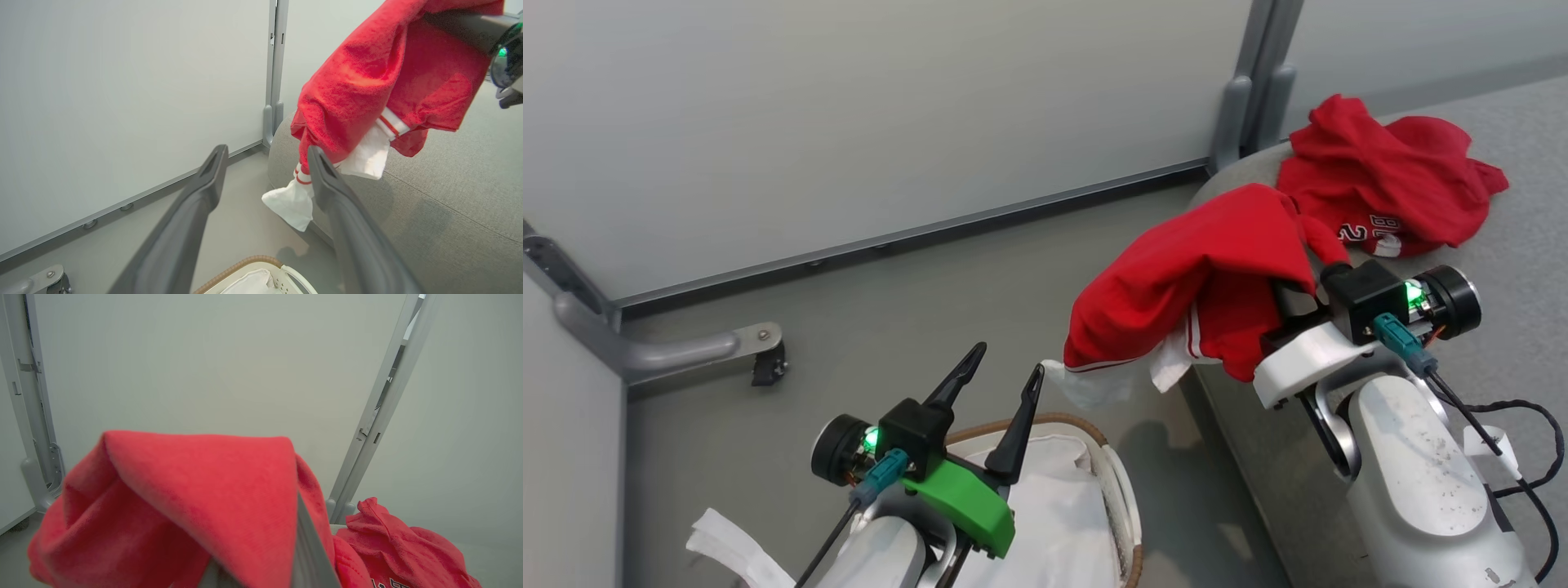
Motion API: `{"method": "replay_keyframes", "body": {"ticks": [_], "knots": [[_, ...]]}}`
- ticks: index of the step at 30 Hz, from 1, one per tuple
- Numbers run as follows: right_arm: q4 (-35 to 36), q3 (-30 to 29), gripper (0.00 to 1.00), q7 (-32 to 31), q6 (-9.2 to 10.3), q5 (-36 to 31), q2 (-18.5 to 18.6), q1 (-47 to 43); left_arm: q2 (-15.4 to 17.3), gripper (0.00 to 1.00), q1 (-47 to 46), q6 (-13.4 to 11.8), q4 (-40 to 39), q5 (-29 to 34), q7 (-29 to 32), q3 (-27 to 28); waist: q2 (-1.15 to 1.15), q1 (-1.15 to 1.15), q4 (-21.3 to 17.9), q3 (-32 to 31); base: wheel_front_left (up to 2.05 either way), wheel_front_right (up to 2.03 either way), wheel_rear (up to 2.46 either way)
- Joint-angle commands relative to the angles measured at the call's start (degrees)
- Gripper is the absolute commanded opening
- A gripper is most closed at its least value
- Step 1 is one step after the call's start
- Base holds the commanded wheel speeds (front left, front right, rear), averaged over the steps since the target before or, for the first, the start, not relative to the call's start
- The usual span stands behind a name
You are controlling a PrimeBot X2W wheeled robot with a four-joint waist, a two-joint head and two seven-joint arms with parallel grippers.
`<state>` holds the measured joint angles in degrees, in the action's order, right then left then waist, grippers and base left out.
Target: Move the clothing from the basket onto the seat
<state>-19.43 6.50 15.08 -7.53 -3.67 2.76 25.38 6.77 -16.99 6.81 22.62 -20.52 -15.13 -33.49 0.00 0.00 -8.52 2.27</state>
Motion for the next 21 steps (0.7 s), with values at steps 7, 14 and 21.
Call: {"method": "replay_keyframes", "body": {"ticks": [7,14,21], "knots": [[0.39,-2.71,0.0,0.13,0.08,-1.92,0.23,0.68,-1.86,1.0,0.4,0.68,-0.96,2.17,-0.02,1.06,0.0,0.0,-10.28,3.28,0.0,0.0,0.0],[0.82,-3.43,0.0,0.13,0.08,-1.97,0.16,0.84,-2.54,1.0,-1.1,0.69,-1.07,2.97,-0.02,0.48,0.0,0.0,-15.34,5.41,0.0,0.0,0.0],[0.56,-5.76,0.0,0.13,0.08,-2.83,0.51,2.21,-2.34,1.0,-2.64,0.71,-1.61,2.92,-0.02,-1.35,0.0,0.0,-15.53,7.76,0.0,0.0,0.0]]}}
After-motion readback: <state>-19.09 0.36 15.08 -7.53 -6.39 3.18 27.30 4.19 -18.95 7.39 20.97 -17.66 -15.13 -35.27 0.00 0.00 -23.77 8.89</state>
